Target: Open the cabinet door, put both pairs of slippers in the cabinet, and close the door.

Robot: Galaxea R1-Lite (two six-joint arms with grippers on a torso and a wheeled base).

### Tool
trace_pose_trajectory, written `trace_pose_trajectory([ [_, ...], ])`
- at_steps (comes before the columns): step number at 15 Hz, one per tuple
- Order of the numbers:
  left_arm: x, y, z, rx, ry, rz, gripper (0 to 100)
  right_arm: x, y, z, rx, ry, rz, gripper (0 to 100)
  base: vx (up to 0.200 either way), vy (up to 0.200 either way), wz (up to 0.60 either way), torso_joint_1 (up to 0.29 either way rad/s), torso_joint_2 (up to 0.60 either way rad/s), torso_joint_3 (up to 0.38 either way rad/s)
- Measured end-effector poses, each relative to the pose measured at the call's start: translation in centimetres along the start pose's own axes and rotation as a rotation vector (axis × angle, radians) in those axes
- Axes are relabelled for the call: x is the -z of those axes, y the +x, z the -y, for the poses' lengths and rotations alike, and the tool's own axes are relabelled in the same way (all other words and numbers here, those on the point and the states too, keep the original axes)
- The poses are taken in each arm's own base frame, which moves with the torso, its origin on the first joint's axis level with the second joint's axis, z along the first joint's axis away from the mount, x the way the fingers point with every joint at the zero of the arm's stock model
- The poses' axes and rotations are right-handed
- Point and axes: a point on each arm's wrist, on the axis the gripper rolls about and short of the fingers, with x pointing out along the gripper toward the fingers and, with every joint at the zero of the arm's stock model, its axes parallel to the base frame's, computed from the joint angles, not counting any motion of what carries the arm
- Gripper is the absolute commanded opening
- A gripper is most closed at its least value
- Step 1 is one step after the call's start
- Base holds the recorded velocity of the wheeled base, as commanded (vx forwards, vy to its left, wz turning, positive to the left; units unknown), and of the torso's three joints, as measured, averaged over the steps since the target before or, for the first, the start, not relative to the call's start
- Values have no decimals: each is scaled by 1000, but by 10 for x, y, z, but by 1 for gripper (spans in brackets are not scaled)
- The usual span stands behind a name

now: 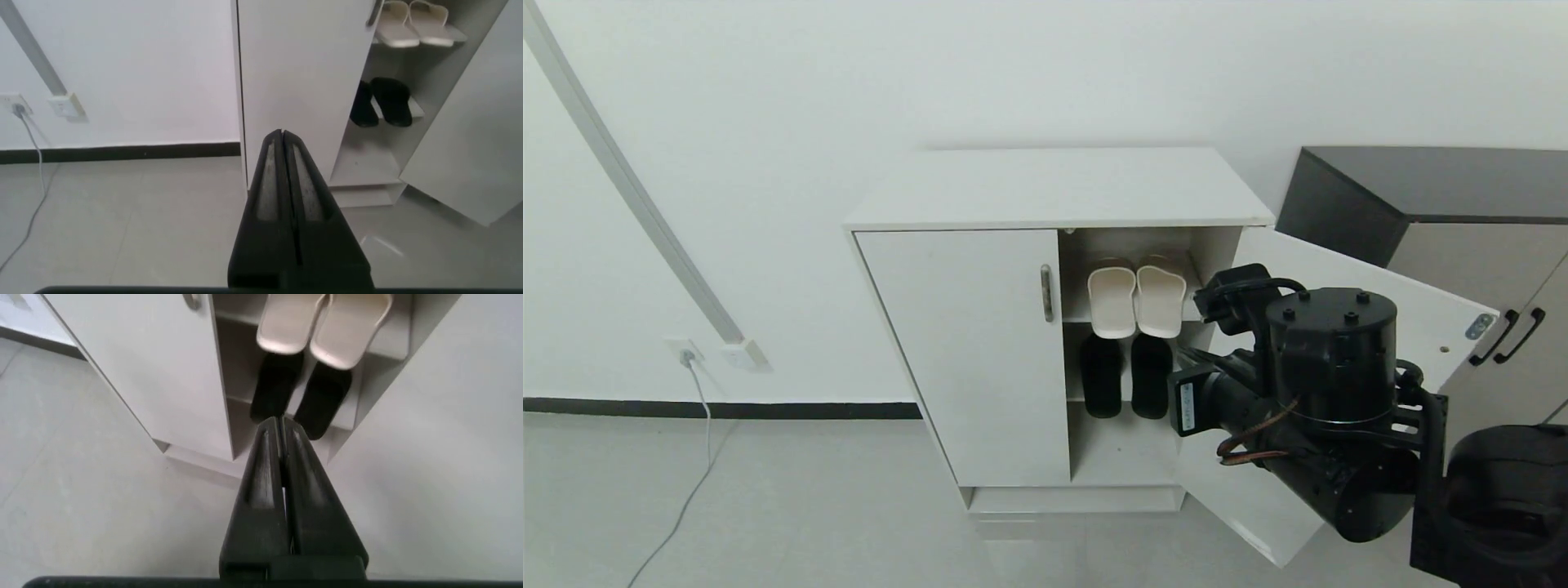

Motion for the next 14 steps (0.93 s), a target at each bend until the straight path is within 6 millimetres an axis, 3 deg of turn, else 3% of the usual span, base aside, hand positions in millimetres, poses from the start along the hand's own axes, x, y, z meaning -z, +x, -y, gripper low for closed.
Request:
trace_pose_trajectory([
  [12,0,0,0,-1,0,0,0,1,0,3,7,-2,-4,0,0,0,0,239,-559,-321],
  [14,0,0,0,0,0,1,0,2,0,4,10,-11,-7,0,0,0,0,76,-181,-90],
])
